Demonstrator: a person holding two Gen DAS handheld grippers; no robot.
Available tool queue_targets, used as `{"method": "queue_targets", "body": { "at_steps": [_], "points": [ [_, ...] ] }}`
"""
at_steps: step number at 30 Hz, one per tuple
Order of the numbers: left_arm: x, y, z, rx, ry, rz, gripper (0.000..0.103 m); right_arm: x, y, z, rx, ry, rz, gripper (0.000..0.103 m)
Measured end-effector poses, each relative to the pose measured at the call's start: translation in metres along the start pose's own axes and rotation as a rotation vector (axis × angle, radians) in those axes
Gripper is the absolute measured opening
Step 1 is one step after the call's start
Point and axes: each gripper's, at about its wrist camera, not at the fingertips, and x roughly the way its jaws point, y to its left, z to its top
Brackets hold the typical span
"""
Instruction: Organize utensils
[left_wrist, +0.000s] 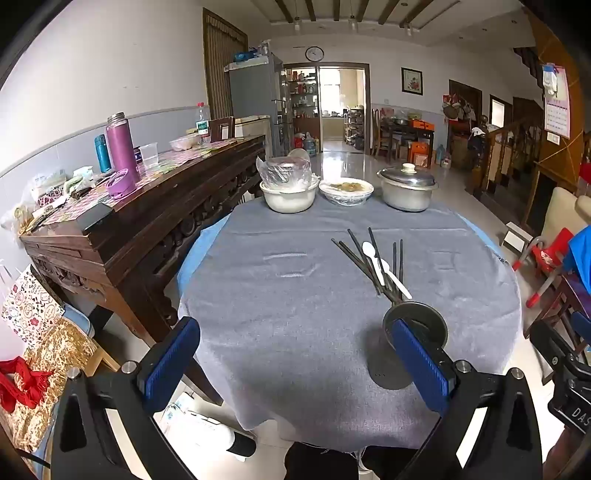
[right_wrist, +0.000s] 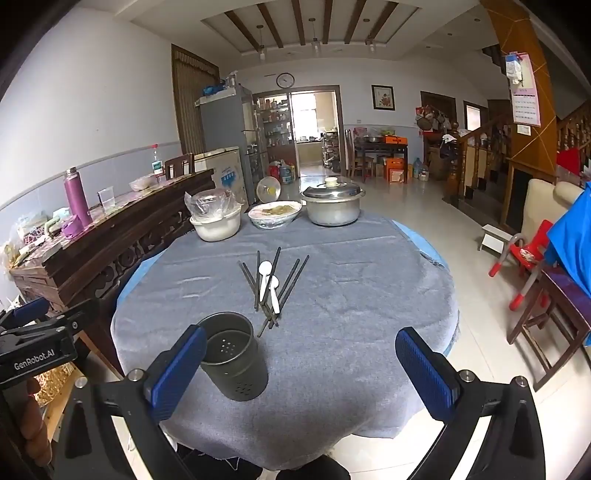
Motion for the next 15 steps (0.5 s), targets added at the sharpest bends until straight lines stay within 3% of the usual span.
{"method": "queue_targets", "body": {
  "at_steps": [15],
  "points": [
    [-0.0011, 0.0016, 0.0023, -0.003, -0.001, -0.012, 0.103, -0.0056, -0.0026, -0.0009, -0.006, -0.007, -0.004, 0.103]
  ]
}}
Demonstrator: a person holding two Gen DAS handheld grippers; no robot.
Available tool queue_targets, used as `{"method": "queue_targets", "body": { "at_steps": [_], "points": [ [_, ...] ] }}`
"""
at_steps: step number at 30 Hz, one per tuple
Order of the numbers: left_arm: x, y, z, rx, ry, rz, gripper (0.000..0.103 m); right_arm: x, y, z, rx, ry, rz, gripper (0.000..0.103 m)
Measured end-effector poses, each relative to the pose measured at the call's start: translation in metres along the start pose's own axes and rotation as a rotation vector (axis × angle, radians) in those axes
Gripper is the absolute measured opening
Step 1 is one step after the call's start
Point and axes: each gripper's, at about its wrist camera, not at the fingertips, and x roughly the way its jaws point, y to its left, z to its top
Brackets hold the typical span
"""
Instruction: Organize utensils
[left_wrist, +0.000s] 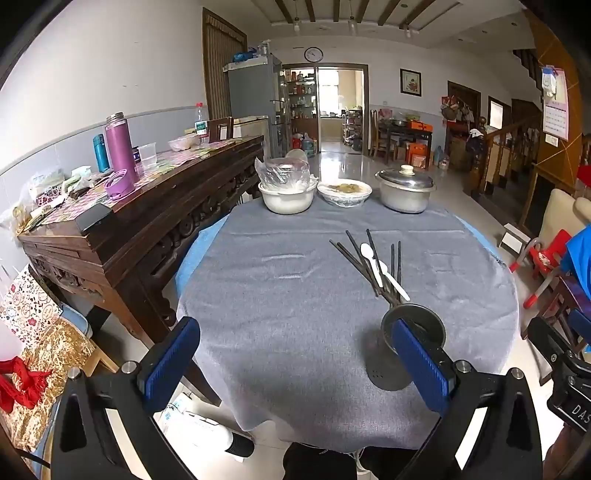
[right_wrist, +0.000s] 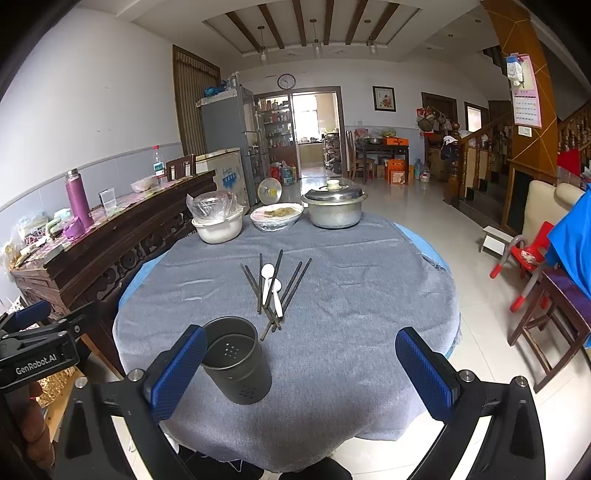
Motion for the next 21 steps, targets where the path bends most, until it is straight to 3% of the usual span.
{"method": "queue_targets", "body": {
  "at_steps": [16, 21],
  "points": [
    [0.003, 0.002, 0.001, 0.001, 0.01, -0.004, 0.103, 0.014, 0.001, 0.006, 0.016, 0.016, 0.022, 0.103],
    [0.021, 0.008, 0.014, 0.01, 0.064, -0.06, 0.103, 0.031, -0.003, 0.024, 0.048, 0.06, 0.076, 0.103]
  ]
}}
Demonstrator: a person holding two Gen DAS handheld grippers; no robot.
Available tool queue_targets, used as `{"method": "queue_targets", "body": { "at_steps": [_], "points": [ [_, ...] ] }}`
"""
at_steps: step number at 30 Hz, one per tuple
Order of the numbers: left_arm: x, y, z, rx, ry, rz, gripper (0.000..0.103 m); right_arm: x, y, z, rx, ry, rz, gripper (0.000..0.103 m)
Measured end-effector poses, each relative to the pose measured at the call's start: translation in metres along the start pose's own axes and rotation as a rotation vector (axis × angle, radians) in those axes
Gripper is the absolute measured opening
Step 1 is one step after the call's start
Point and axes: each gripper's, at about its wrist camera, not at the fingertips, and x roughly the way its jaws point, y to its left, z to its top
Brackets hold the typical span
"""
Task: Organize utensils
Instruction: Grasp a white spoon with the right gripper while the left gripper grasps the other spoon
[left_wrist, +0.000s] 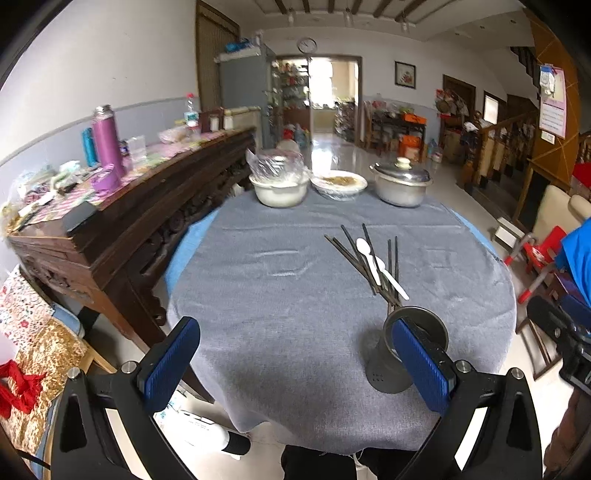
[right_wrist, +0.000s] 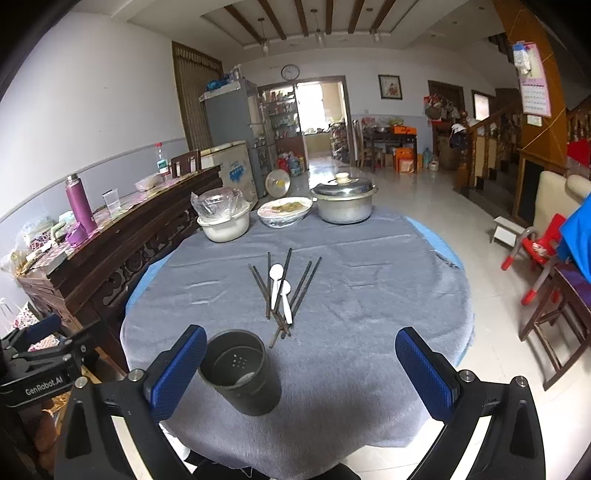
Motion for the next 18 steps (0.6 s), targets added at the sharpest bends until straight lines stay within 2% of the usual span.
{"method": "queue_targets", "body": {
  "at_steps": [4, 6, 8, 11, 12, 13, 15, 16, 17, 18],
  "points": [
    [0.023, 0.015, 0.028, -0.004, 0.062, -0.089, 0.103, 0.028, -0.01, 0.032, 0.024, 0.074, 0.096, 0.103],
    [0.045, 0.021, 0.045, -0.006, 0.102, -0.113, 0.103, 0.05, -0.018, 0.051, 0.031, 0.125, 0.136, 0.103],
    [0.075, 0.026, 0.063, -0.012, 0.152, -0.155, 0.103, 0.078, -0.023, 0.069, 0.03, 0.167, 0.179, 0.098],
    [0.116, 0.028, 0.077, -0.017, 0.211, -0.149, 0.102, 0.128, -0.024, 0.081, 0.001, 0.253, 0.192, 0.085],
    [0.127, 0.027, 0.079, -0.021, 0.225, -0.15, 0.102, 0.157, -0.025, 0.086, 0.016, 0.29, 0.227, 0.077],
    [0.14, 0.027, 0.081, -0.03, 0.242, -0.155, 0.102, 0.165, -0.021, 0.091, 0.033, 0.277, 0.258, 0.074],
    [0.158, 0.027, 0.083, -0.049, 0.263, -0.179, 0.102, 0.216, -0.017, 0.091, 0.044, 0.364, 0.292, 0.058],
    [0.168, 0.025, 0.084, -0.052, 0.272, -0.19, 0.101, 0.232, -0.015, 0.09, 0.046, 0.389, 0.3, 0.054],
    [0.179, 0.024, 0.084, -0.053, 0.289, -0.197, 0.093, 0.25, -0.01, 0.088, 0.037, 0.415, 0.311, 0.051],
    [0.187, 0.023, 0.084, -0.053, 0.305, -0.2, 0.079, 0.272, -0.004, 0.082, 0.012, 0.452, 0.312, 0.044]
  ]
}}
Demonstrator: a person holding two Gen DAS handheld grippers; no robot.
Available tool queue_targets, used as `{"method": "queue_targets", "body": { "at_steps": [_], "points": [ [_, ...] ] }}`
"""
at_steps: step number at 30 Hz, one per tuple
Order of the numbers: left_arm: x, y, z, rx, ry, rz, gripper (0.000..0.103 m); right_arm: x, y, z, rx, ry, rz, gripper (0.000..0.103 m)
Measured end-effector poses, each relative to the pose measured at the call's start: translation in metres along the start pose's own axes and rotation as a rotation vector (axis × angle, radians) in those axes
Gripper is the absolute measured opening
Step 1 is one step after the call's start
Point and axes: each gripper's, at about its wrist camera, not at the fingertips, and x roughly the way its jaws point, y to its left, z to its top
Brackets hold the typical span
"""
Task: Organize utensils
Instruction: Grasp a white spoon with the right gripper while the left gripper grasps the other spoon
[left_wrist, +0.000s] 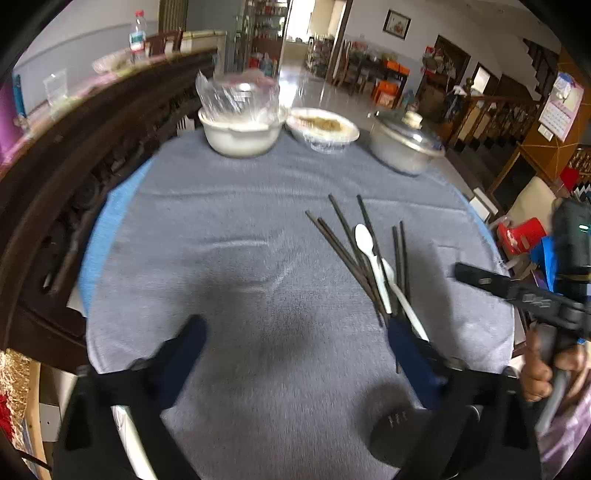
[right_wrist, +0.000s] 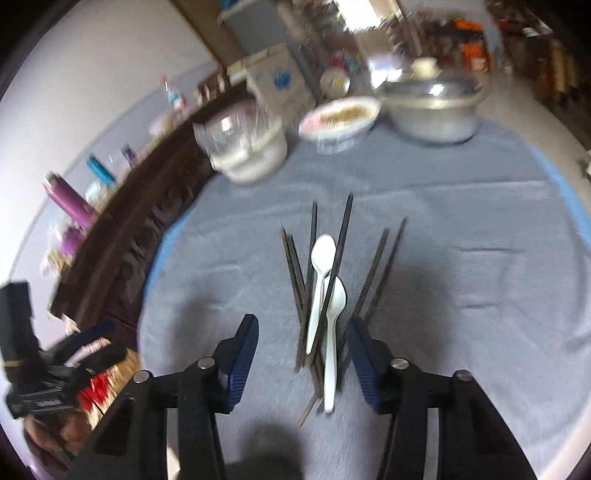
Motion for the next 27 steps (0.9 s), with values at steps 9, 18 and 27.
{"method": "queue_targets", "body": {
  "at_steps": [9, 18, 27],
  "points": [
    [0.049, 0.0, 0.018, 0.004, 0.067, -0.088, 0.063, 0.065, -0.023, -0.019, 0.008, 0.175, -0.03, 0.037],
    [0.103, -0.053, 0.051, 0.017, 0.14, -0.153, 0.063, 0.049, -0.033, -0.037, 0.011, 0.136, -0.046, 0.01],
    [0.179, -0.095, 0.089, -0.014, 0.19, -0.124, 0.064, -0.014, -0.057, -0.072, 0.136, -0.005, 0.071, 0.005]
  ]
}}
